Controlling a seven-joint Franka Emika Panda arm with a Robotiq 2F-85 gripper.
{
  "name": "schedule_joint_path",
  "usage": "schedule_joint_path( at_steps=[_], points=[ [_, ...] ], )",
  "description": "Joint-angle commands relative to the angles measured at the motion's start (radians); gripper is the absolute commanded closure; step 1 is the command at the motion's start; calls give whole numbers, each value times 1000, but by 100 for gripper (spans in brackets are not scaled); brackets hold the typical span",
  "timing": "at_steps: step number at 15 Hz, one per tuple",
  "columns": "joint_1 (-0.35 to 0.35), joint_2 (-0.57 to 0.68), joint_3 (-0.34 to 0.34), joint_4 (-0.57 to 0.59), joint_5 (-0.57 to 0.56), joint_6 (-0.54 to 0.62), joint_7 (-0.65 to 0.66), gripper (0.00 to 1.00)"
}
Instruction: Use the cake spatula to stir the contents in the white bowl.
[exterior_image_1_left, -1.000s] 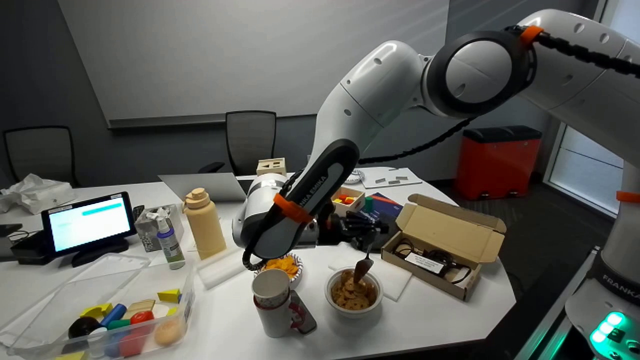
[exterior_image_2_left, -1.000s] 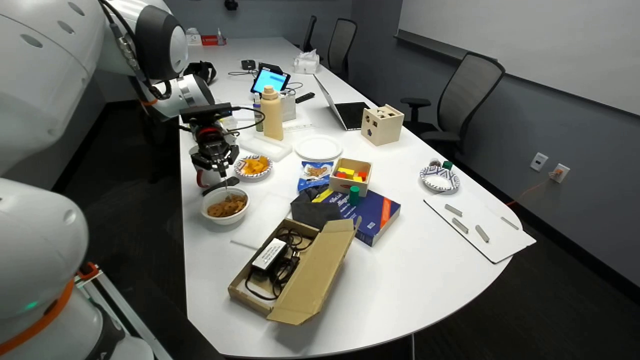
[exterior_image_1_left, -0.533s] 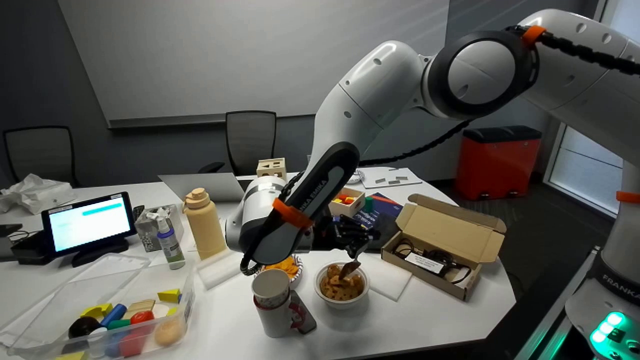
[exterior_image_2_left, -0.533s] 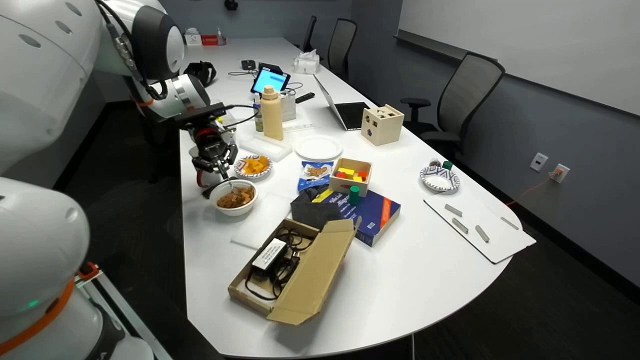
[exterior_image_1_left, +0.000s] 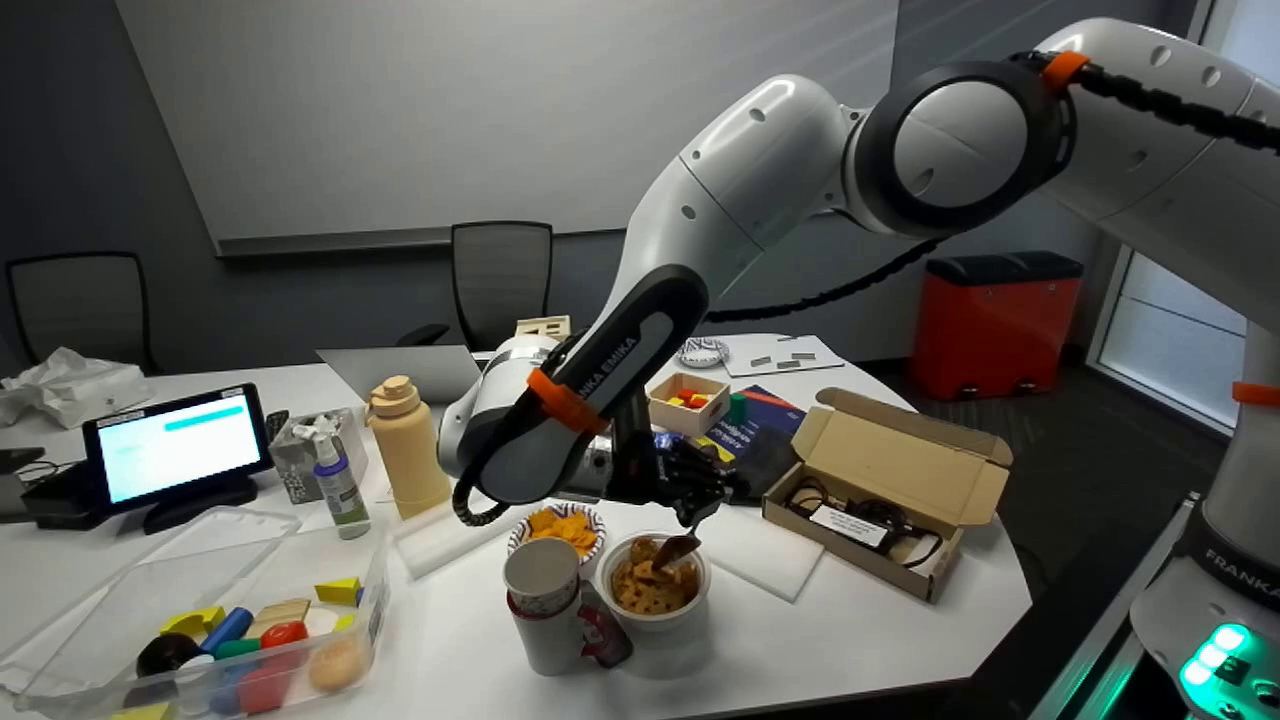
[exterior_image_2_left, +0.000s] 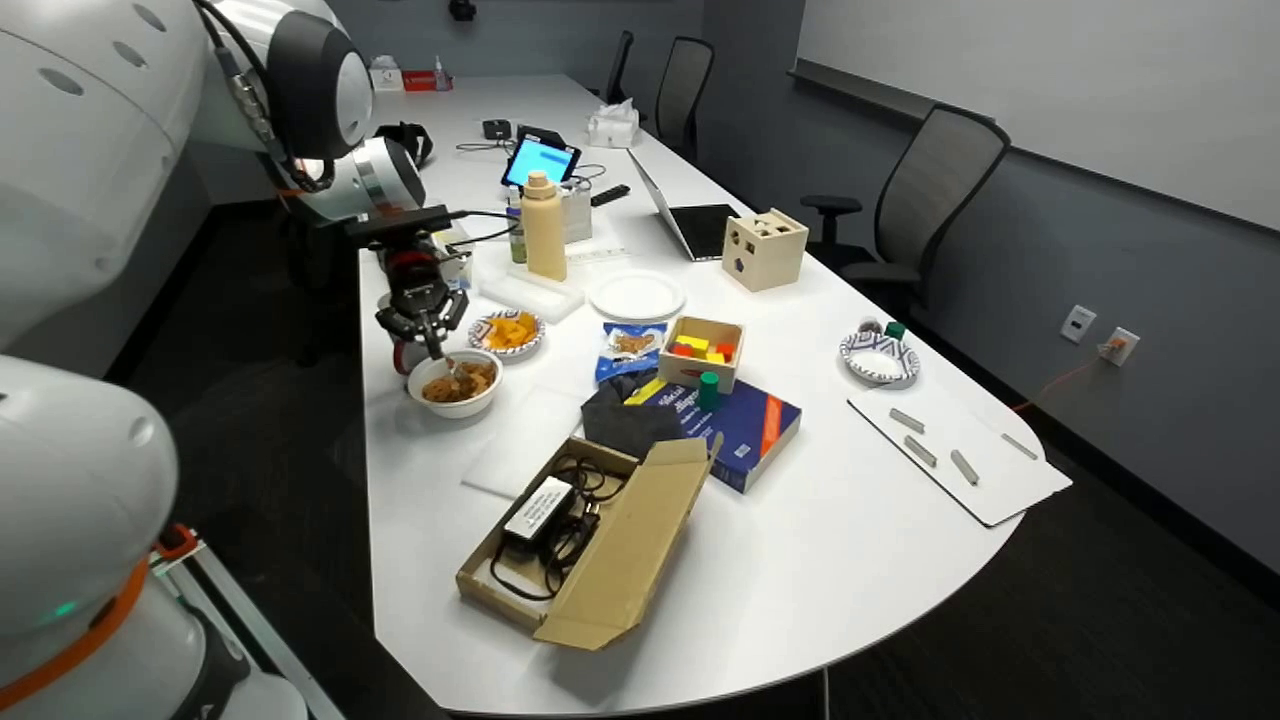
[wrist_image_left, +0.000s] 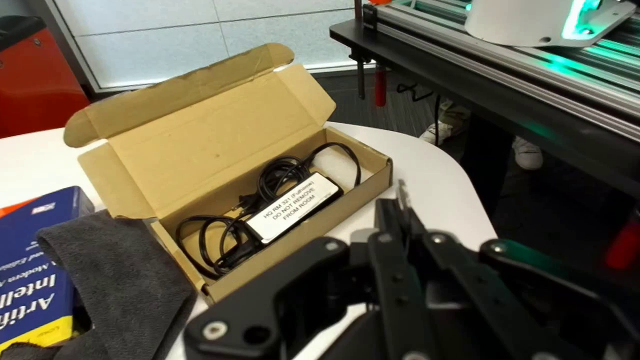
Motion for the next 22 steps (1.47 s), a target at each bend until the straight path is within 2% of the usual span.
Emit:
schedule_joint_path(
  at_steps=[1, 8, 12, 17, 22],
  points=[
    [-28, 7, 11, 43, 85, -24, -60, 99],
    [-67, 18, 11, 61, 171, -90, -128, 99],
    [-43, -4, -5, 49, 104, -70, -103, 99],
    [-6, -76, 16, 77, 92, -37, -68, 99],
    [74, -197, 5, 67, -46, -3, -44, 99]
  ],
)
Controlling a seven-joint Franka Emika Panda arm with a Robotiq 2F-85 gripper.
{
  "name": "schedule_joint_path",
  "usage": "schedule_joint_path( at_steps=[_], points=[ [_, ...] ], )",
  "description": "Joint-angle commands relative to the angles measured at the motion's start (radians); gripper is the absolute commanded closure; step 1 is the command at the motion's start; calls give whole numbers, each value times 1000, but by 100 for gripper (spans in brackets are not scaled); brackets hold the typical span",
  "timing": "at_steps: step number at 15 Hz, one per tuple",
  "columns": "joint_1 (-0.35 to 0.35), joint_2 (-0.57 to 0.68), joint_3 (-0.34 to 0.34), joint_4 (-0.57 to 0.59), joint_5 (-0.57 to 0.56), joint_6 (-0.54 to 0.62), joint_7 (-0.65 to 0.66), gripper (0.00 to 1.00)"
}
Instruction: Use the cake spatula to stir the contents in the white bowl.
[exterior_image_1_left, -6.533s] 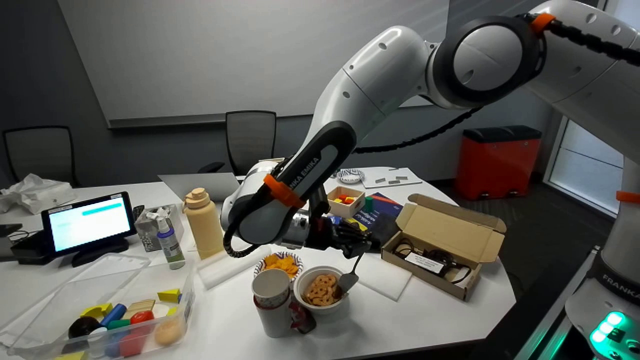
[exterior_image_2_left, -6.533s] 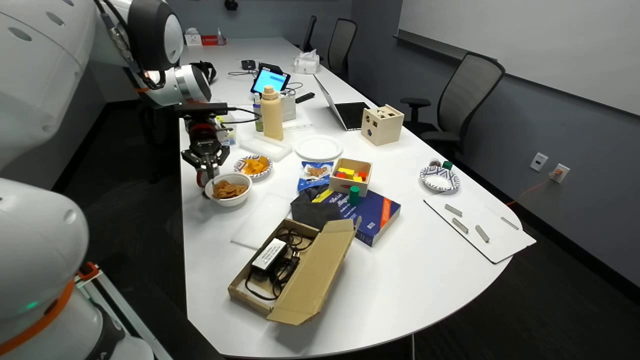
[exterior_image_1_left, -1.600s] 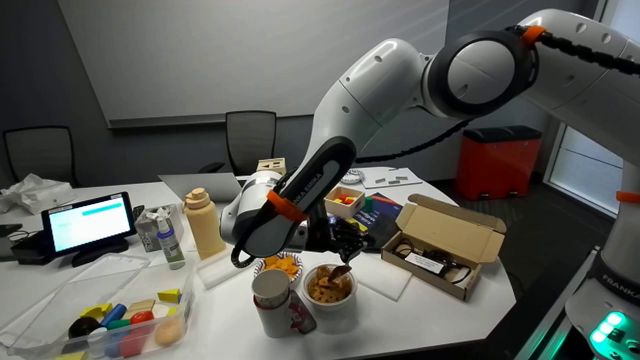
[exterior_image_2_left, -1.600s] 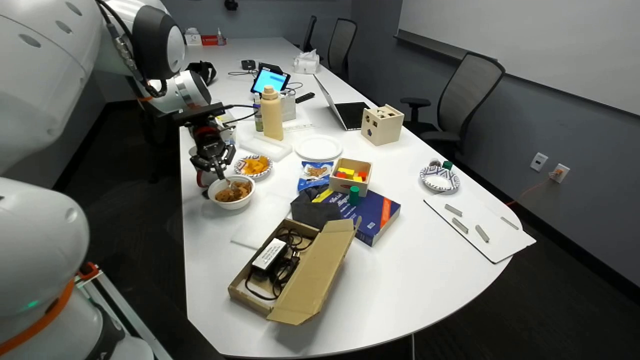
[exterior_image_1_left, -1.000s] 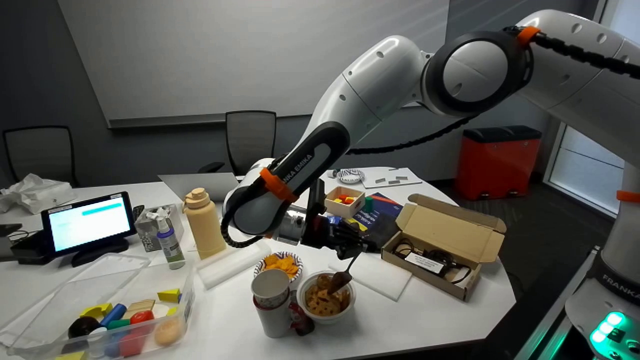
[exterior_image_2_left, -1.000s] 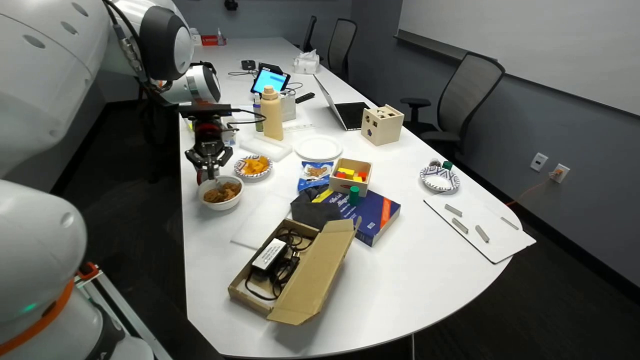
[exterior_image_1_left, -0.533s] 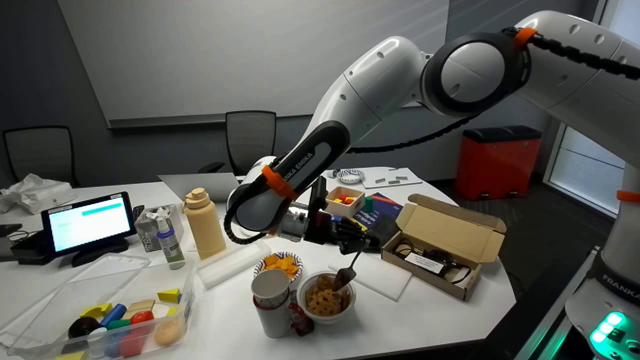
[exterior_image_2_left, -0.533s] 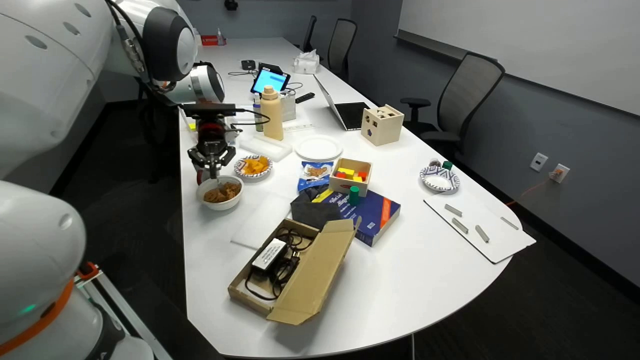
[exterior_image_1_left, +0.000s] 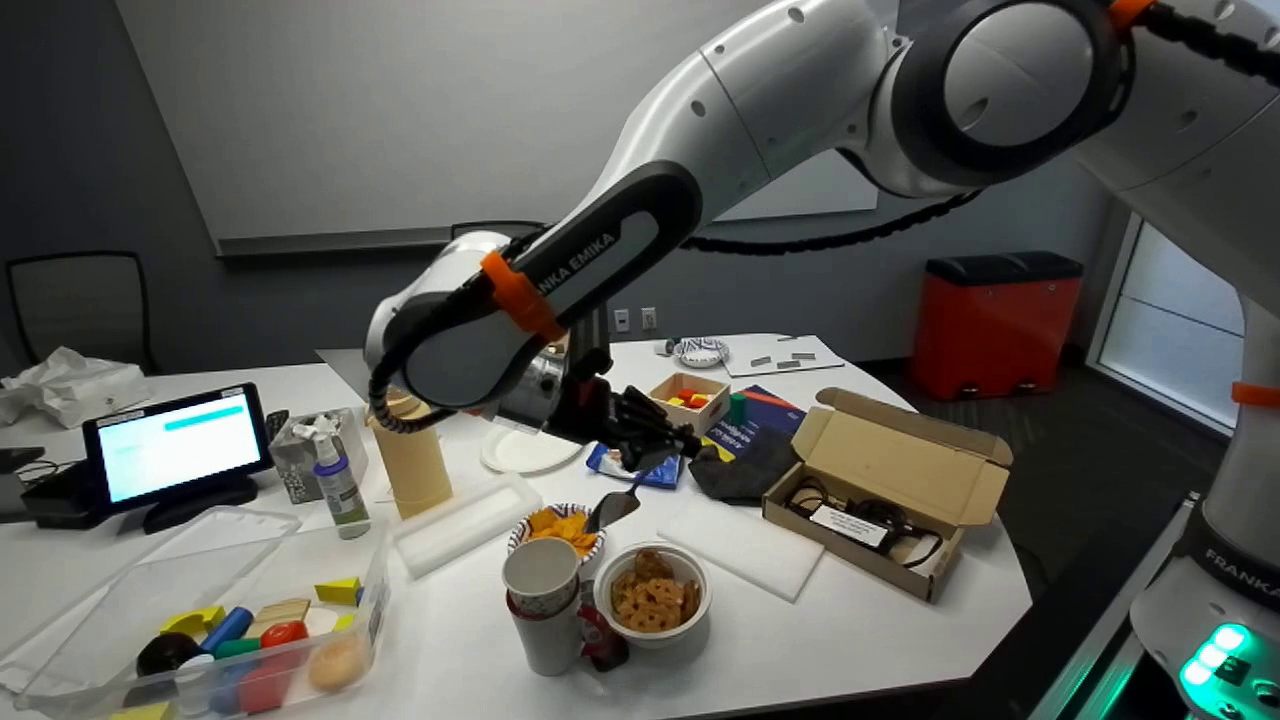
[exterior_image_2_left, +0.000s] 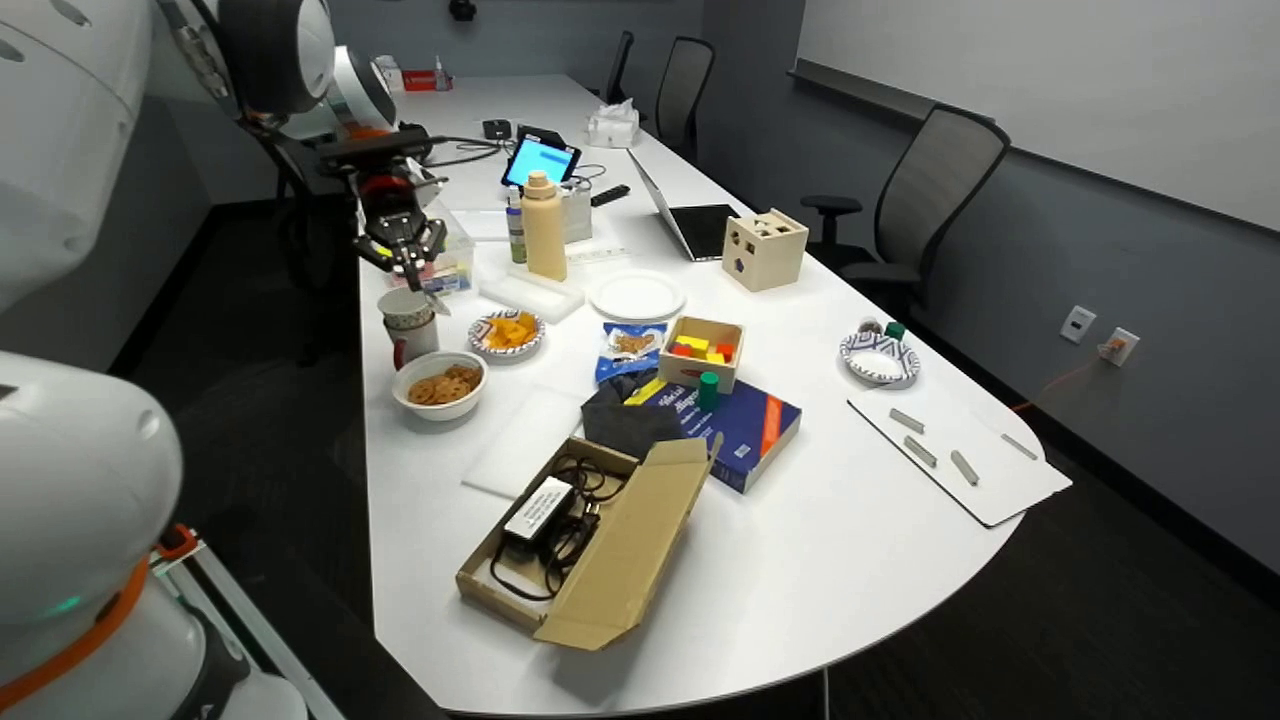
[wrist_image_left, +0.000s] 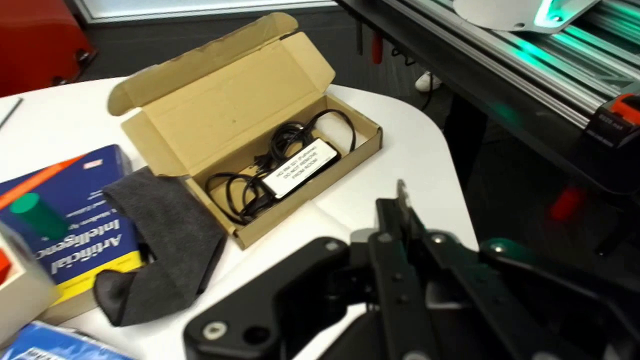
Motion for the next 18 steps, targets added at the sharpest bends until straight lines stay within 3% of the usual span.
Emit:
schedule_joint_path(
  at_steps=[1, 3, 10, 18],
  points=[
    [47, -93, -8, -33, -104, 8, 14, 99],
    [74, -105, -26, -32, -145, 5, 1, 99],
    [43, -133, -14, -209, -203, 137, 34, 99],
    [34, -148, -47, -408, -293, 409, 281, 99]
  ],
)
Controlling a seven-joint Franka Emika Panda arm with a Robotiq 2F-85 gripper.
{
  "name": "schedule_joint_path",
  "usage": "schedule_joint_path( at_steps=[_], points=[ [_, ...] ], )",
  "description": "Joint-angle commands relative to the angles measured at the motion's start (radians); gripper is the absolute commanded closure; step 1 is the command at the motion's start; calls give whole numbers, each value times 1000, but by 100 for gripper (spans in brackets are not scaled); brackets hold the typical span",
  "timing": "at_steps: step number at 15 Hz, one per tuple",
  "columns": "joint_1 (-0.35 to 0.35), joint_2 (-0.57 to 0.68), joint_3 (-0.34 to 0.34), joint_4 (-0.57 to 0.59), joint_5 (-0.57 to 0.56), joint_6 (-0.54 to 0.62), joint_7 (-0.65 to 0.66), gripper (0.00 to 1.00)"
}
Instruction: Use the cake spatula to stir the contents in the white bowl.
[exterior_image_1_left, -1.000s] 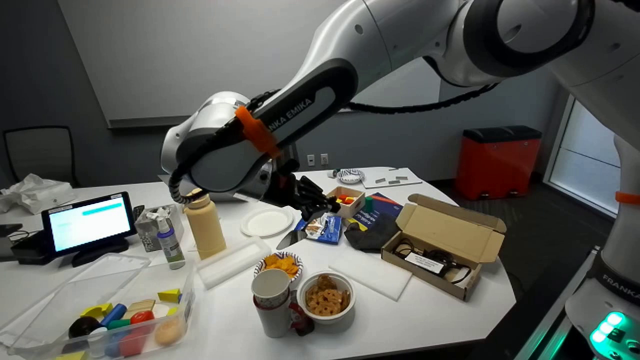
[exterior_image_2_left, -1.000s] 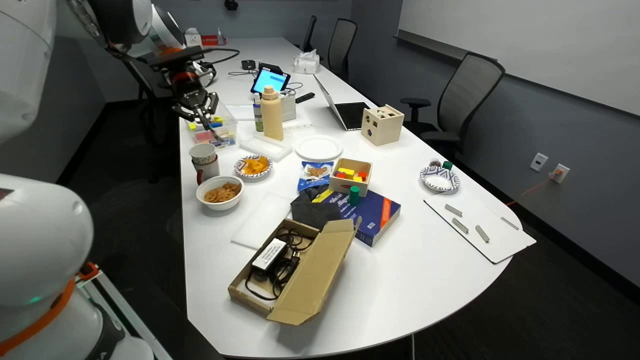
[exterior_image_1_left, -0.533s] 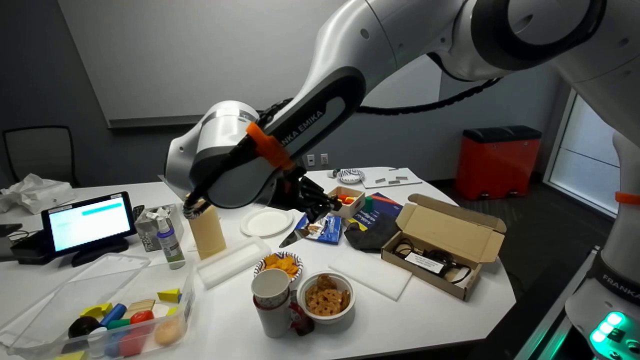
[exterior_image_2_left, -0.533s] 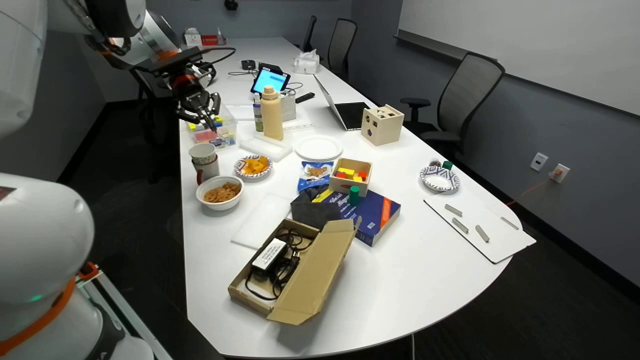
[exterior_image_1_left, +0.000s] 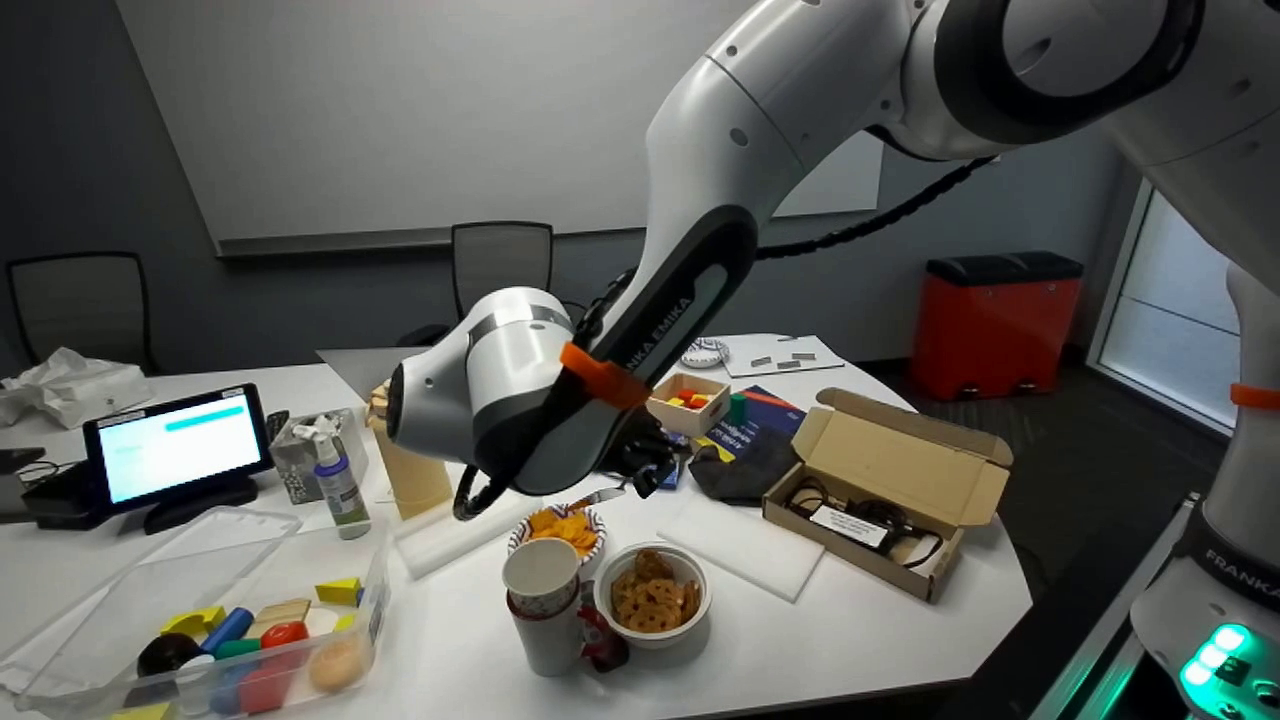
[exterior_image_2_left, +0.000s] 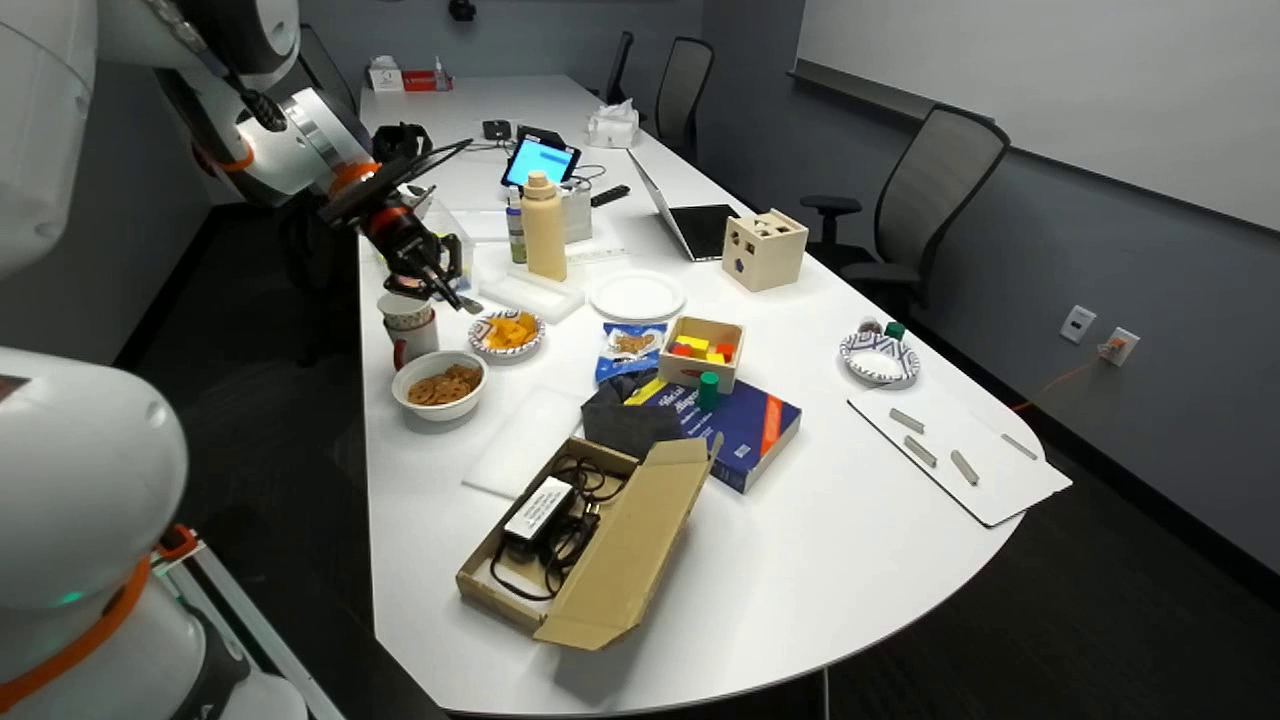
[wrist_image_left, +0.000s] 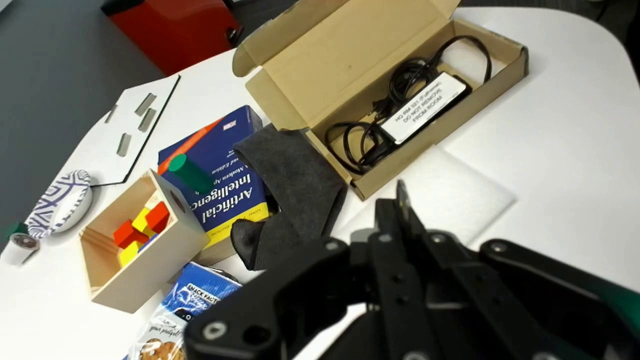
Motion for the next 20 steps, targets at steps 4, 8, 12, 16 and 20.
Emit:
schedule_joint_path(
  at_steps=[4, 8, 12, 16, 20],
  points=[
    [-6, -62, -17, -187, -87, 199, 202, 99],
    [4, -57, -26, -230, -138, 239, 298, 99],
    [4, -35, -26, -250, -167, 263, 382, 99],
    [2, -9, -32, -259, -171, 301, 458, 99],
    [4, 20, -40, -250, -156, 321, 514, 99]
  ],
)
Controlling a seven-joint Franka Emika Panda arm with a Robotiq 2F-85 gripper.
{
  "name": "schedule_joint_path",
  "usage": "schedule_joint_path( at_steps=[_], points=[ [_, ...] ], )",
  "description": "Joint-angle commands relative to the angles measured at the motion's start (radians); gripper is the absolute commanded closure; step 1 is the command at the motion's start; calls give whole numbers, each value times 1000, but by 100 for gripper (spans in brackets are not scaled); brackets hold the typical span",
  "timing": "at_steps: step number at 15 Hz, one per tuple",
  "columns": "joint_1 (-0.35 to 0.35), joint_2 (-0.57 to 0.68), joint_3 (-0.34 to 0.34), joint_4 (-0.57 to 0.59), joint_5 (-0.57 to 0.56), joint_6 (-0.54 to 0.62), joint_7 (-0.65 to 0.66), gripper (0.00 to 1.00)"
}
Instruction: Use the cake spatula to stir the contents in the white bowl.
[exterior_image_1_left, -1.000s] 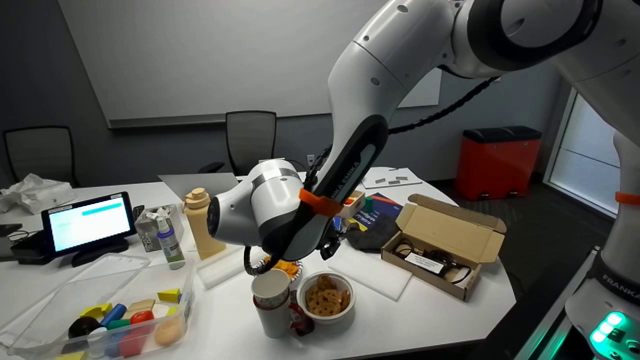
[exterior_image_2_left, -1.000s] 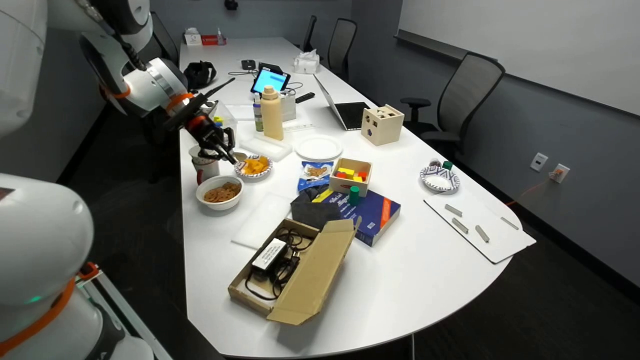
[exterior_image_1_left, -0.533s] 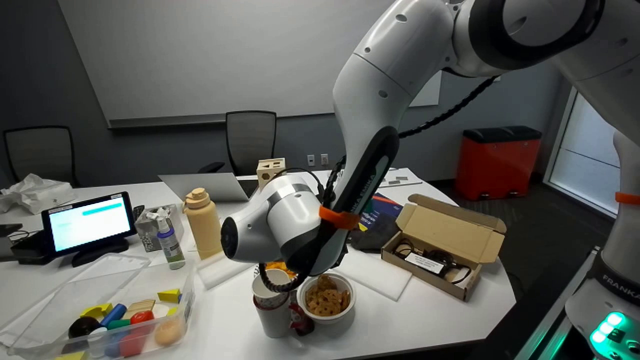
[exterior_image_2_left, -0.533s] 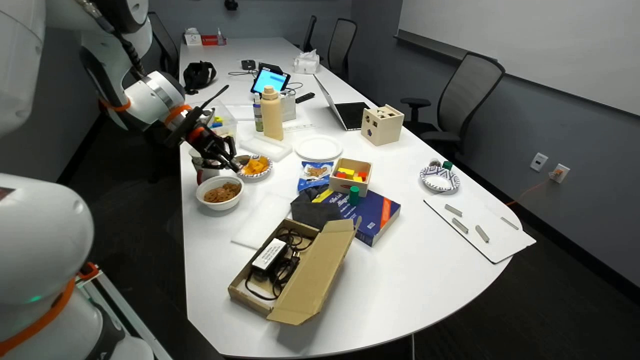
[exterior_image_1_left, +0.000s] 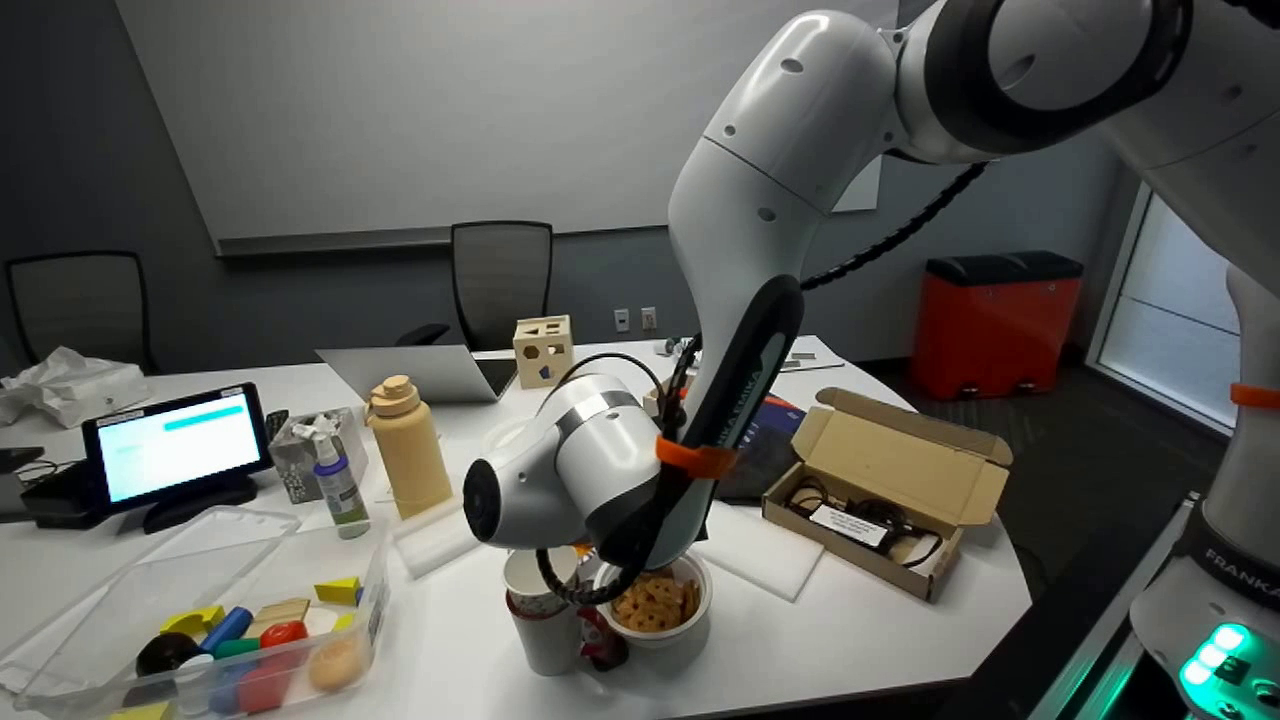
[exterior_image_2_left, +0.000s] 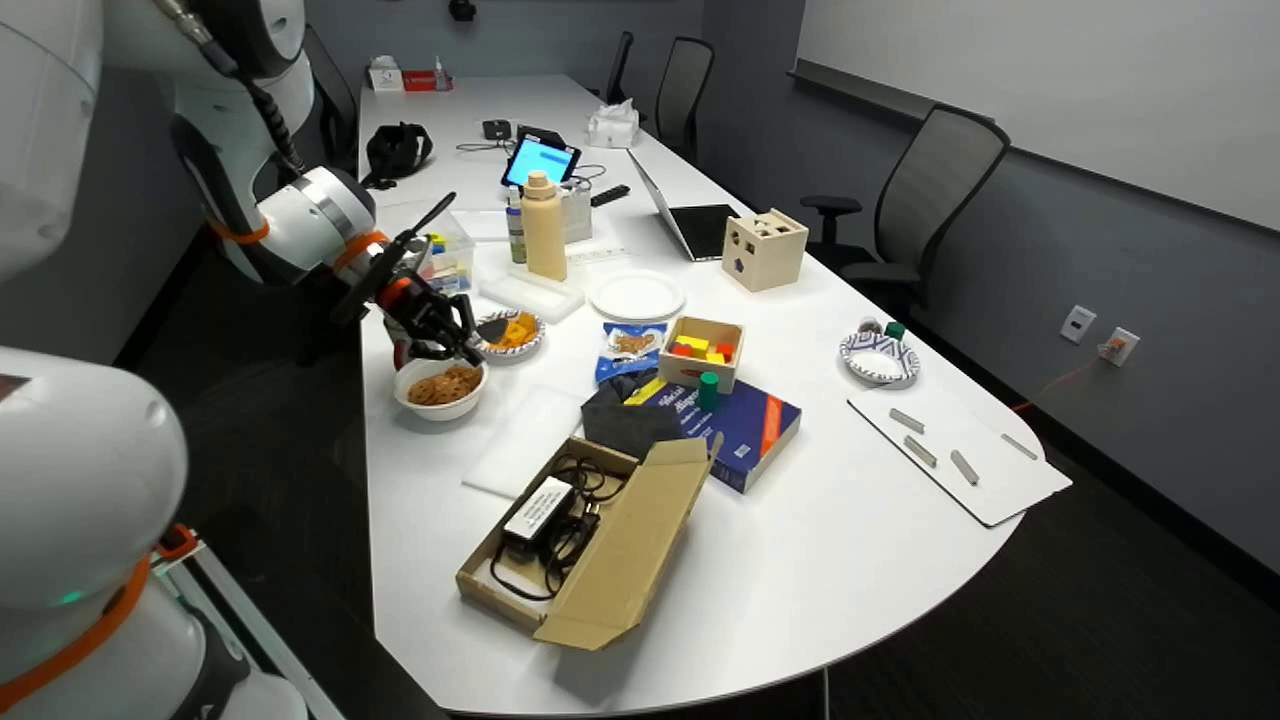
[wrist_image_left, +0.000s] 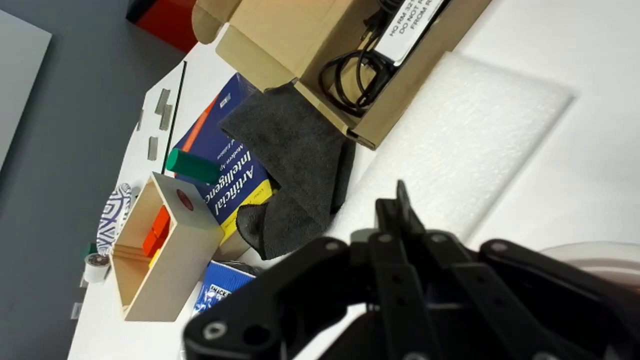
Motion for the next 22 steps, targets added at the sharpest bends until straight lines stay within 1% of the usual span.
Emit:
schedule_joint_path(
  at_steps=[1, 7, 11, 18, 19, 20, 22],
  points=[
    [1, 14, -7, -8, -6, 33, 56, 99],
    [12, 56, -8, 26, -5, 39, 75, 99],
    [25, 93, -12, 77, -7, 43, 70, 99],
    [54, 157, -43, 177, -15, 42, 68, 99],
    [58, 160, -46, 183, -15, 41, 65, 71],
    [62, 167, -47, 190, -17, 47, 64, 71],
    [66, 175, -45, 196, -12, 52, 54, 57]
  ],
)
